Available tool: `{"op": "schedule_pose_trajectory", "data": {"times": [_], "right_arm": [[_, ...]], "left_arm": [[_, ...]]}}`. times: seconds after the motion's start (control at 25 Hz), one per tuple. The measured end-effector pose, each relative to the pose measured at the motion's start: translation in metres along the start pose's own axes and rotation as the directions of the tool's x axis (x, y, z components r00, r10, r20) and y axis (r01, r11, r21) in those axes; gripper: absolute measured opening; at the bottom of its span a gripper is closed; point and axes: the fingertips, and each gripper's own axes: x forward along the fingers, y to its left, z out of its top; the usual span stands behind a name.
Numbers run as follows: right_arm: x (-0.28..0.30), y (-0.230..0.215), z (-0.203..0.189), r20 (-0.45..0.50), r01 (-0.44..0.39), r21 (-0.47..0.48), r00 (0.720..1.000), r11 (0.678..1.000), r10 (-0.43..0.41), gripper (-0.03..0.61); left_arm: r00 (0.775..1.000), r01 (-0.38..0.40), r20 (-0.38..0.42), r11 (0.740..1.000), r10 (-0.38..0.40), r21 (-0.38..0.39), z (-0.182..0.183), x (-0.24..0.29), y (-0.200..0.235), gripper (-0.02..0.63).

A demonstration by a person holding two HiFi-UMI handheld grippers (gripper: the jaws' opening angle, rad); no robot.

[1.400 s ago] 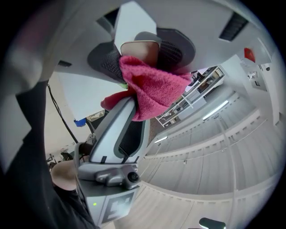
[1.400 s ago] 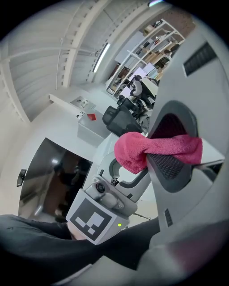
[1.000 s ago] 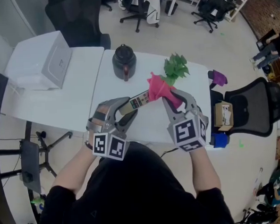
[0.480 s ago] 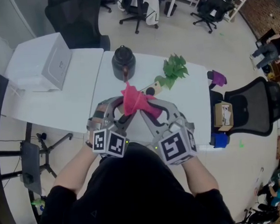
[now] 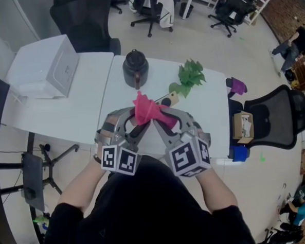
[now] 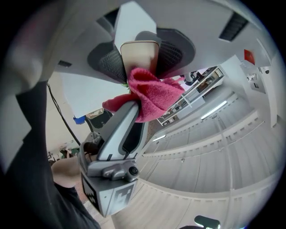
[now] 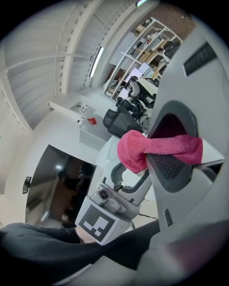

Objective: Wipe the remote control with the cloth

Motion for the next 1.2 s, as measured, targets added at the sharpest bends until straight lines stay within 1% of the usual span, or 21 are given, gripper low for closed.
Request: {"op": "schedule_pose_trajectory", "data": {"times": [0.2,0.44,0.52,0.56,0.6,0.64,0.68,0.72,0.76,0.8,0.84,0.88,0.92,0.96,1.0,1.04,1.08,1.12,1.16,1.2], "right_arm": [[-0.011,-0.033,-0.018,-0.026,0.087,0.042,0.996,0.995,-0.086,0.092],[-0.025,-0.067,-0.041,-0.081,0.186,0.119,0.981,0.975,-0.178,0.092],[-0.028,-0.072,-0.042,-0.074,0.198,0.114,0.979,0.974,-0.190,0.092],[-0.029,-0.073,-0.040,-0.053,0.196,0.104,0.980,0.975,-0.191,0.092],[-0.031,-0.074,-0.036,-0.018,0.193,0.107,0.981,0.975,-0.192,0.092],[-0.034,-0.075,-0.030,0.029,0.189,0.135,0.981,0.973,-0.194,0.092],[-0.038,-0.077,-0.023,0.087,0.179,0.186,0.976,0.966,-0.198,0.092],[-0.043,-0.079,-0.017,0.146,0.162,0.251,0.968,0.955,-0.202,0.092],[-0.048,-0.080,-0.014,0.195,0.139,0.316,0.959,0.939,-0.207,0.092],[-0.051,-0.079,-0.013,0.228,0.111,0.374,0.951,0.921,-0.207,0.092],[-0.053,-0.076,-0.015,0.250,0.079,0.423,0.947,0.903,-0.200,0.092],[-0.052,-0.072,-0.016,0.269,0.046,0.461,0.944,0.886,-0.189,0.092],[-0.050,-0.065,-0.016,0.290,0.008,0.490,0.942,0.872,-0.172,0.092],[-0.046,-0.056,-0.016,0.312,-0.034,0.511,0.939,0.859,-0.148,0.092],[-0.040,-0.046,-0.014,0.335,-0.082,0.527,0.935,0.846,-0.118,0.092],[-0.034,-0.035,-0.012,0.358,-0.131,0.539,0.930,0.832,-0.086,0.092],[-0.029,-0.025,-0.010,0.378,-0.175,0.545,0.924,0.820,-0.054,0.092],[-0.023,-0.015,-0.007,0.394,-0.212,0.546,0.919,0.811,-0.025,0.092],[-0.018,-0.006,-0.004,0.406,-0.243,0.541,0.914,0.805,0.003,0.092],[-0.013,0.002,-0.001,0.415,-0.269,0.532,0.909,0.803,0.029,0.092]], "left_arm": [[1.000,-0.001,0.008,1.000,0.001,0.008,0.001,-0.003,-0.002,0.209],[1.000,0.001,0.011,1.000,-0.001,0.011,0.002,-0.005,-0.005,0.210],[1.000,0.003,0.010,1.000,-0.003,0.007,0.002,-0.004,-0.006,0.209],[1.000,0.006,0.010,1.000,-0.006,-0.009,0.001,-0.004,-0.006,0.210],[1.000,0.013,0.014,0.999,-0.012,-0.046,0.000,-0.004,-0.005,0.210],[1.000,0.023,0.022,0.994,-0.021,-0.108,-0.002,-0.003,-0.002,0.209],[0.999,0.037,0.037,0.980,-0.030,-0.197,-0.004,-0.002,0.001,0.210],[0.997,0.058,0.064,0.948,-0.040,-0.311,-0.006,-0.001,0.006,0.210],[0.994,0.091,0.102,0.893,-0.051,-0.441,-0.007,-0.001,0.012,0.210],[0.987,0.138,0.149,0.808,-0.062,-0.572,-0.007,0.000,0.017,0.210],[0.975,0.200,0.208,0.696,-0.074,-0.689,-0.006,-0.001,0.022,0.210],[0.956,0.277,0.283,0.560,-0.078,-0.781,-0.005,-0.002,0.026,0.210],[0.927,0.363,0.370,0.405,-0.062,-0.839,-0.004,-0.003,0.030,0.210],[0.890,0.447,0.456,0.244,-0.024,-0.860,-0.002,-0.004,0.035,0.210],[0.851,0.520,0.525,0.094,0.033,-0.849,-0.001,-0.006,0.042,0.210],[0.815,0.576,0.571,-0.034,0.096,-0.817,0.000,-0.008,0.049,0.210],[0.784,0.619,0.601,-0.135,0.155,-0.773,0.000,-0.010,0.055,0.210],[0.756,0.654,0.622,-0.209,0.201,-0.727,0.001,-0.012,0.060,0.210],[0.733,0.681,0.640,-0.260,0.233,-0.685,0.001,-0.013,0.063,0.210],[0.715,0.699,0.654,-0.291,0.248,-0.654,0.002,-0.015,0.064,0.210]]}}
